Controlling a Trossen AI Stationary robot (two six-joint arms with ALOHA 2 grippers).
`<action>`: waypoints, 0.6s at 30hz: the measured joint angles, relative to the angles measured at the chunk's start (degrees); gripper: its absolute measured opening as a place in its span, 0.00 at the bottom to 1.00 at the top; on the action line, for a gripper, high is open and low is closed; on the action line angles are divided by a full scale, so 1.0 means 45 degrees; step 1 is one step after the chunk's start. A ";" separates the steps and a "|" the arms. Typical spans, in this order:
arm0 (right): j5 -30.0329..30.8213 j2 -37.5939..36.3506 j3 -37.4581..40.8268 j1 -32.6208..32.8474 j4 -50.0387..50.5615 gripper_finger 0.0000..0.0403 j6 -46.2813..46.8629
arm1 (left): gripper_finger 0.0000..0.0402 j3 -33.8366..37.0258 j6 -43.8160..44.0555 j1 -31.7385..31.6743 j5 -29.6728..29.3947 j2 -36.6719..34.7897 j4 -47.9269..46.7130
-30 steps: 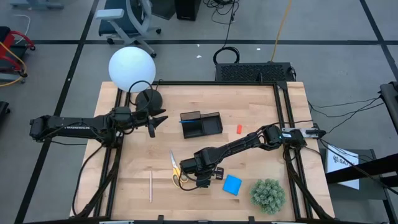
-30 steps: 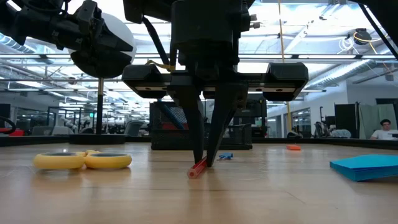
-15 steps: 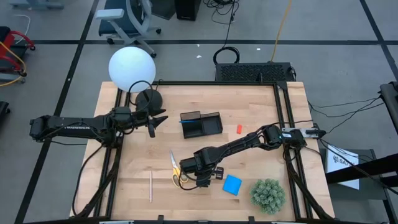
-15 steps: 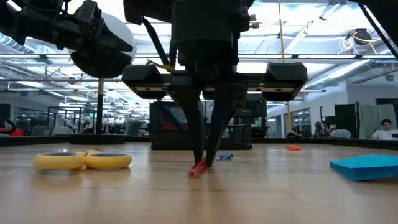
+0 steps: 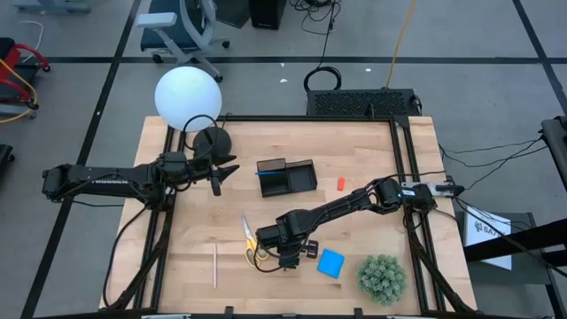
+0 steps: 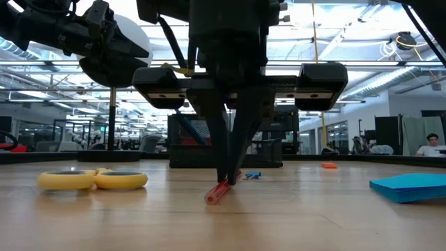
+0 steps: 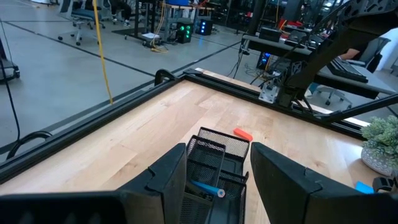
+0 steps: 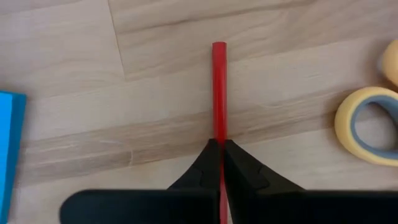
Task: Pick and place office supplies into organizer
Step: Put the red pencil into the desk organizer
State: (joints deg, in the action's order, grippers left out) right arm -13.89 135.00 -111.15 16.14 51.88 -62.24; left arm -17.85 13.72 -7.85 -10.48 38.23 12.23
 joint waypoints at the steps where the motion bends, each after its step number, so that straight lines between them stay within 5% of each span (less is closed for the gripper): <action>1: 0.0005 0.0000 0.0000 0.0000 0.0000 0.00 0.0000 | 0.44 0.0000 0.0000 -0.0002 0.0000 0.0000 0.0000; 11: 0.0068 0.0000 0.0000 -0.0005 0.0064 0.00 0.0112 | 0.44 0.0000 0.0000 -0.0002 0.0000 0.0002 0.0000; 18: 0.0121 0.0024 0.0010 -0.0061 0.0419 0.12 0.0153 | 0.44 0.0000 0.0000 0.0003 0.0000 0.0002 0.0001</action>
State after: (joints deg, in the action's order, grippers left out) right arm -13.35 135.11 -111.11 15.87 53.76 -61.55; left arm -17.85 13.72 -7.84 -10.48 38.24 12.23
